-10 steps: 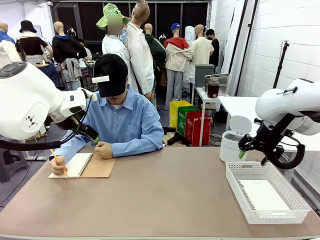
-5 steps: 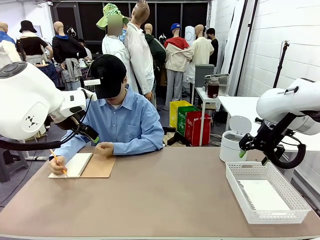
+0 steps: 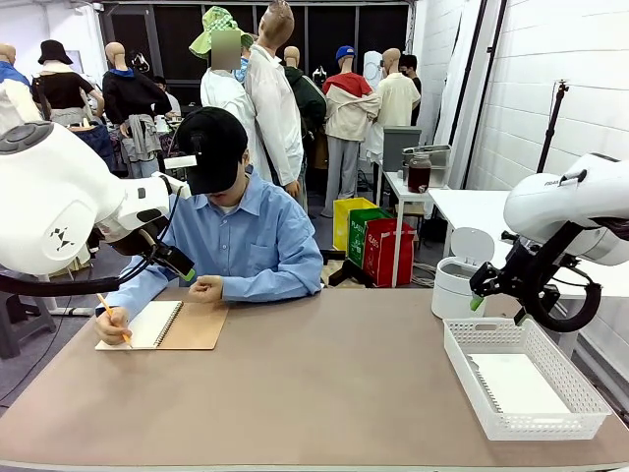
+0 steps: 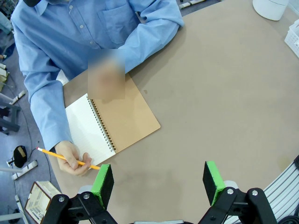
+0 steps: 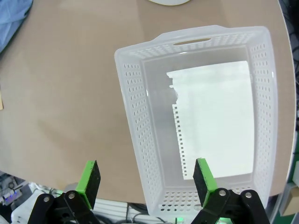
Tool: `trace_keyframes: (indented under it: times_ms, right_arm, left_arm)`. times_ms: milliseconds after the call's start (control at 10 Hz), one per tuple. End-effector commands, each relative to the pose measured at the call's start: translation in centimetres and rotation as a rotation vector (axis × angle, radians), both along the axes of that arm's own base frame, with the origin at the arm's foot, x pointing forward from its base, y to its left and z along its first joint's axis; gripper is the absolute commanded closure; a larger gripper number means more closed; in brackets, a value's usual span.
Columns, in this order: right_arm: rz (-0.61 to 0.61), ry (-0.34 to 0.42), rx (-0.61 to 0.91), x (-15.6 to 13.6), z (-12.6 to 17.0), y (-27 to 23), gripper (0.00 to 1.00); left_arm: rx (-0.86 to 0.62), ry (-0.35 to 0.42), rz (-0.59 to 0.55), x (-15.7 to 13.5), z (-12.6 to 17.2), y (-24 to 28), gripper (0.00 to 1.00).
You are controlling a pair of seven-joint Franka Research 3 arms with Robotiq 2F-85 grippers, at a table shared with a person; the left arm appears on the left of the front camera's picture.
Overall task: Sort the paper based on its condition.
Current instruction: If a person hands you a paper, place it in the Organizing basket , and if it's crumpled, put it in the Trash can.
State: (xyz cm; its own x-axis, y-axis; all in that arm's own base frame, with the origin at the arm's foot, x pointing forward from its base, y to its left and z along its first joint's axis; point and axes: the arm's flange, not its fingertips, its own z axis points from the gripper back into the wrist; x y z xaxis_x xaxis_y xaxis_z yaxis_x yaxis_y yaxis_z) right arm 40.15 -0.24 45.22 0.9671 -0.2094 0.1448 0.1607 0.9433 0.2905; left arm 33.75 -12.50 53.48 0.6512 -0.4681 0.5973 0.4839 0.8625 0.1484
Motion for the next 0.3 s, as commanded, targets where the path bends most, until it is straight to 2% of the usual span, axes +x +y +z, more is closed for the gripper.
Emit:
trace_keyframes:
  times_ms: [0, 200]
  right_arm:
    - [0.001, -0.002, 0.000, -0.01, 0.02, -0.10, 0.00]
    - [0.001, -0.002, 0.000, -0.01, 0.02, -0.10, 0.00]
  left_arm:
    - [0.001, 0.005, 0.000, -0.02, -0.03, 0.05, 0.00]
    - [0.001, 0.005, 0.000, -0.02, -0.03, 0.05, 0.00]
